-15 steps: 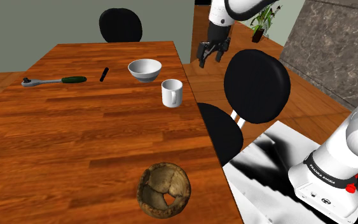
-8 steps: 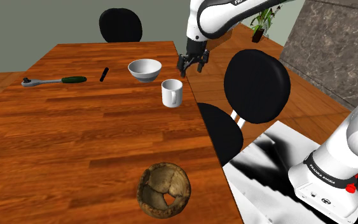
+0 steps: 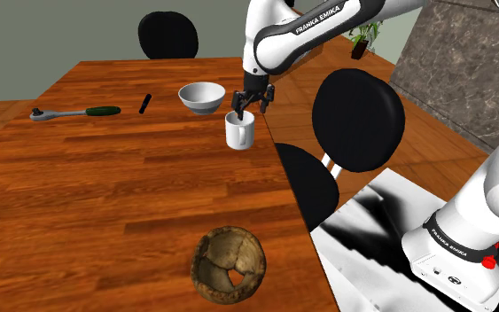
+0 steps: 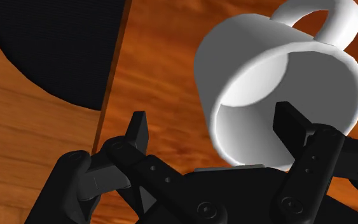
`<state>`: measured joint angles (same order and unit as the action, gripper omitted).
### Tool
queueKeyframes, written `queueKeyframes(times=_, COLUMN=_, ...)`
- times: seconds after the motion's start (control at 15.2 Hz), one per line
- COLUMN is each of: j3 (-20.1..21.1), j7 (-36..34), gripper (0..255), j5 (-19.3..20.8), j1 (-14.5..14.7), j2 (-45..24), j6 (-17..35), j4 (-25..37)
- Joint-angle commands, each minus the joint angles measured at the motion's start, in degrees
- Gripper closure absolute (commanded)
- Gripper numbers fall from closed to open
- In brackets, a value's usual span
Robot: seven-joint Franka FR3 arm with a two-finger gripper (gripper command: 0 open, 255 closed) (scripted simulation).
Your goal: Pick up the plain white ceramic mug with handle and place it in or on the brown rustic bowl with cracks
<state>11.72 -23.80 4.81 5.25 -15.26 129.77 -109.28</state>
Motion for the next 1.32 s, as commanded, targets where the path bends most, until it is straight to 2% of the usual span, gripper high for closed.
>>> queueKeyframes(times=0.0, j3=-0.10, j7=-0.24, gripper=0, j5=0.33, j1=0.12, j2=-1.22, j6=1.08, j4=0.14)
queueKeyframes(times=0.2, j3=-0.24, j7=-0.48, gripper=0, j5=0.70, j1=0.23, j2=-2.43, j6=2.66, j4=-0.26)
queueKeyframes(times=0.66, j3=-0.24, j7=-0.47, gripper=0, j5=0.70, j1=0.23, j2=-2.42, j6=2.64, j4=-0.26)
queueKeyframes(times=0.73, j3=-0.24, j7=-0.47, gripper=255, j5=0.70, j1=0.23, j2=-2.42, j6=2.64, j4=-0.26)
queueKeyframes(times=1.25, j3=-0.24, j7=-0.47, gripper=255, j5=0.70, j1=0.23, j2=-2.41, j6=2.64, j4=-0.27)
